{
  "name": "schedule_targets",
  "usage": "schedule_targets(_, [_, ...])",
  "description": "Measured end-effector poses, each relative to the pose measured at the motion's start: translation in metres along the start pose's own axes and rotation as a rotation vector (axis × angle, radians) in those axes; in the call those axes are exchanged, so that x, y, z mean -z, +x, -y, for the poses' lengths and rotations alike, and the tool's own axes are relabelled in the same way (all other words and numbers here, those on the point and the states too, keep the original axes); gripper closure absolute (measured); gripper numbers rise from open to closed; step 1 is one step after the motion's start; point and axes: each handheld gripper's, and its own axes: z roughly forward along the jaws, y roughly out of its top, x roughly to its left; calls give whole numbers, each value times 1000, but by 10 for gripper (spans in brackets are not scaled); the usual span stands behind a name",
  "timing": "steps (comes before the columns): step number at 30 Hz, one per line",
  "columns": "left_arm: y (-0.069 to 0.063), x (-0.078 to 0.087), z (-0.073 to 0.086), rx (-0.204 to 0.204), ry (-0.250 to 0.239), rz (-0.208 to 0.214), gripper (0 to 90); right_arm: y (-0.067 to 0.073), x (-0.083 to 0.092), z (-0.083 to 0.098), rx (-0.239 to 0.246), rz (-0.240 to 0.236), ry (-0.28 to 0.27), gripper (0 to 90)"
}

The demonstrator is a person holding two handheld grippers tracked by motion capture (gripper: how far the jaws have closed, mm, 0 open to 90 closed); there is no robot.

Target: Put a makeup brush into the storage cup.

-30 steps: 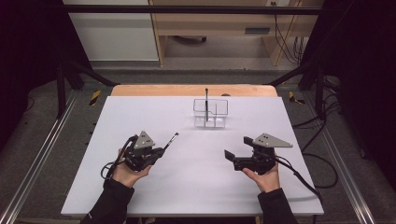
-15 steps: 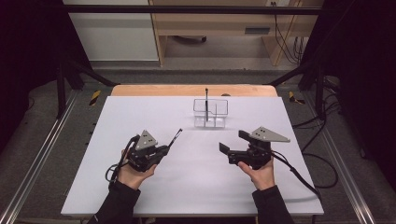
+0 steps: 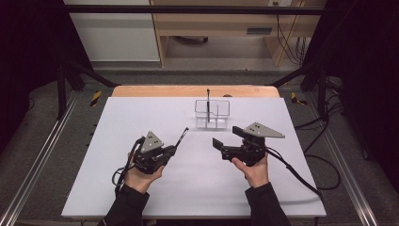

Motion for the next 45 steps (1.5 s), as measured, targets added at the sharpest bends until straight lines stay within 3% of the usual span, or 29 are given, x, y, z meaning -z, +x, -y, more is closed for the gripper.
schedule_targets(14, [-17,-12,4,21,-46,1,834,6,-14,6,-45,-35,0,123])
schedule_targets(45, [-34,-22,11,64,-128,6,834,15,-35,22,-134,-87,12,219])
